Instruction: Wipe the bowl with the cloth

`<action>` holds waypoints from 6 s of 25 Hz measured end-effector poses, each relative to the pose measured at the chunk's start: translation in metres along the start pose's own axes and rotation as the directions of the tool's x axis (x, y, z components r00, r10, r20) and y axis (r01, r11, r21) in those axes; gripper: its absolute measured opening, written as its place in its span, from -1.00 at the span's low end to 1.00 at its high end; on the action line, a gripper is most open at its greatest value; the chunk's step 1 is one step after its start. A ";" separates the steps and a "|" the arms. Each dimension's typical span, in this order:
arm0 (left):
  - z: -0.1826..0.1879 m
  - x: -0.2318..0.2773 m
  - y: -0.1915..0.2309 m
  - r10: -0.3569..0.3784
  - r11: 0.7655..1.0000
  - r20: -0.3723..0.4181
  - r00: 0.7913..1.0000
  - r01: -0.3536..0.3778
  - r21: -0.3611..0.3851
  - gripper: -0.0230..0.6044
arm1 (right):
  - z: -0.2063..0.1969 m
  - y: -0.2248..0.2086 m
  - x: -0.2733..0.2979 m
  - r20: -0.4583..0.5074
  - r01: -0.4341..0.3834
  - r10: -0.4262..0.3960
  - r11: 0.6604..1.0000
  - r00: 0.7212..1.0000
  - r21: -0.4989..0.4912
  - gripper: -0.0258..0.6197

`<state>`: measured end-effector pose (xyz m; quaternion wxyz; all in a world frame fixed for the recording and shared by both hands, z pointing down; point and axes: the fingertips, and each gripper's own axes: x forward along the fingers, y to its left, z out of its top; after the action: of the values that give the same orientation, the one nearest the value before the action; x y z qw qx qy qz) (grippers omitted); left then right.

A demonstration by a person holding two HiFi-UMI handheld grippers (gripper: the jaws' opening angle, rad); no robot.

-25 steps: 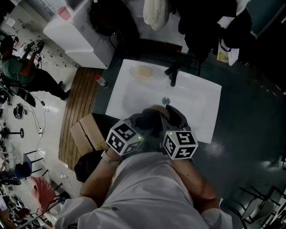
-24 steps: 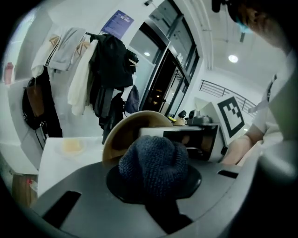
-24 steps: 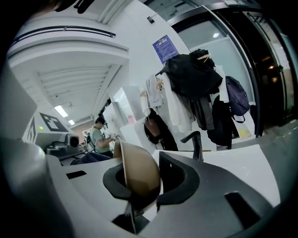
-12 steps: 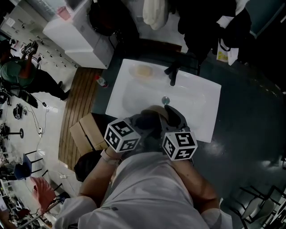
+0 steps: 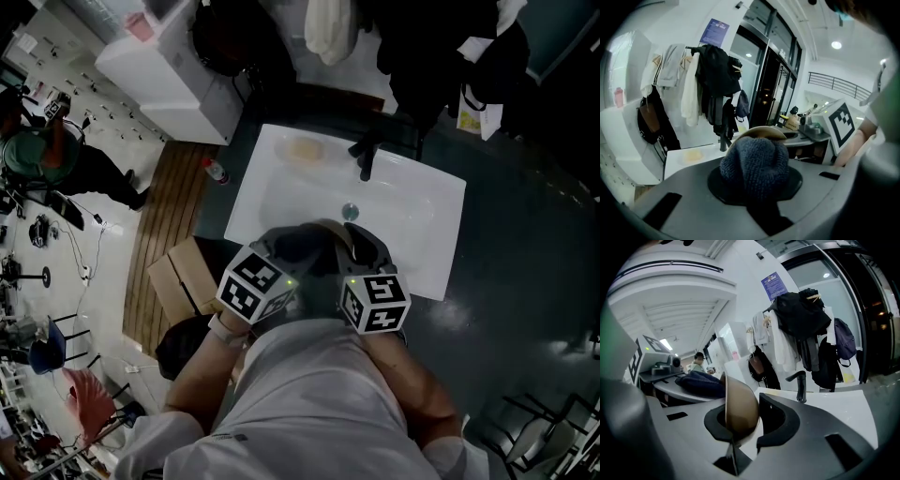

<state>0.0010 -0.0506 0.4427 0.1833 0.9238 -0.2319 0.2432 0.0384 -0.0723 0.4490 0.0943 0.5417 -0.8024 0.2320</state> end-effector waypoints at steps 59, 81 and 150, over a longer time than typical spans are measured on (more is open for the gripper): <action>0.013 -0.022 0.027 -0.263 0.941 0.187 0.946 0.295 -0.167 -0.69 | 0.081 0.039 -0.041 0.432 -0.195 0.247 0.967 0.868 -0.161 -0.67; 0.004 0.004 -0.056 -0.471 0.881 0.074 0.879 0.473 -0.008 -0.69 | 0.058 -0.011 -0.009 0.425 -0.364 0.137 0.775 0.895 0.516 -0.67; 0.039 -0.037 -0.058 -0.483 0.876 0.118 0.868 0.481 0.049 -0.69 | -0.001 0.060 0.000 0.019 0.028 -0.023 0.474 1.000 -0.880 -0.67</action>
<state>0.0165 -0.0076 0.3779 0.2148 0.9676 -0.0033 0.1326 -0.0160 -0.0531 0.4340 0.3601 0.4292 -0.8001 -0.2147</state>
